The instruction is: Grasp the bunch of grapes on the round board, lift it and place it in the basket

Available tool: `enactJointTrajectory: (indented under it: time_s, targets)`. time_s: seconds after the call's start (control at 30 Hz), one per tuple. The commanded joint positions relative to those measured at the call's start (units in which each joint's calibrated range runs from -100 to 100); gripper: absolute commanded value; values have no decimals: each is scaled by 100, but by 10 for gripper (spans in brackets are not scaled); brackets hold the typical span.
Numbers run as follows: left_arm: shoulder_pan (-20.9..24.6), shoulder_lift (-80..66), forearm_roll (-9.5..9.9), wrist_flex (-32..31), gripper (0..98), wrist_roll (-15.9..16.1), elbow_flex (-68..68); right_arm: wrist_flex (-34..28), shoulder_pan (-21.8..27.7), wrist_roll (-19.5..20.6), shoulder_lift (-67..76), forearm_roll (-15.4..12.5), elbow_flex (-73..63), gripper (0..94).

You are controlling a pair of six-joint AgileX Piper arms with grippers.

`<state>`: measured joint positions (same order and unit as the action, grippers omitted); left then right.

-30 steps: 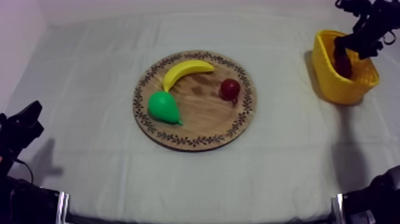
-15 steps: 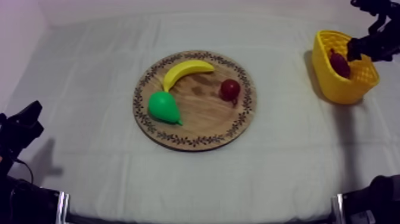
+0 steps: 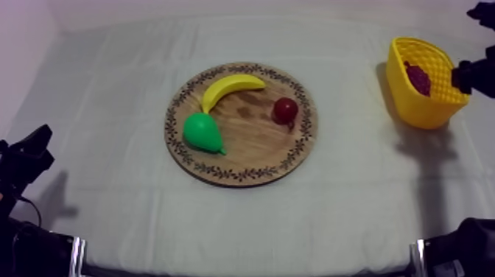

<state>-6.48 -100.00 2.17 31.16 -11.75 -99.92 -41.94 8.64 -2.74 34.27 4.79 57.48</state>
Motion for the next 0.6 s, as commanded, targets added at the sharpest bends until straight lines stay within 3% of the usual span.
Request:
enactJointTrajectory:
  time_s: [0.0, 0.4, 0.57]
  targets:
    - [0, 0, 0, -3, 1, 0, 3, 114, -14, 18, 830, 40, 495, 527]
    - [0, 0, 0, -3, 1, 0, 3, 608, -173, 8, 3673, 104, 2775, 487]
    - [0, 0, 0, -3, 1, 0, 3, 786, -210, 49, 4874, 41, 3619, 400]
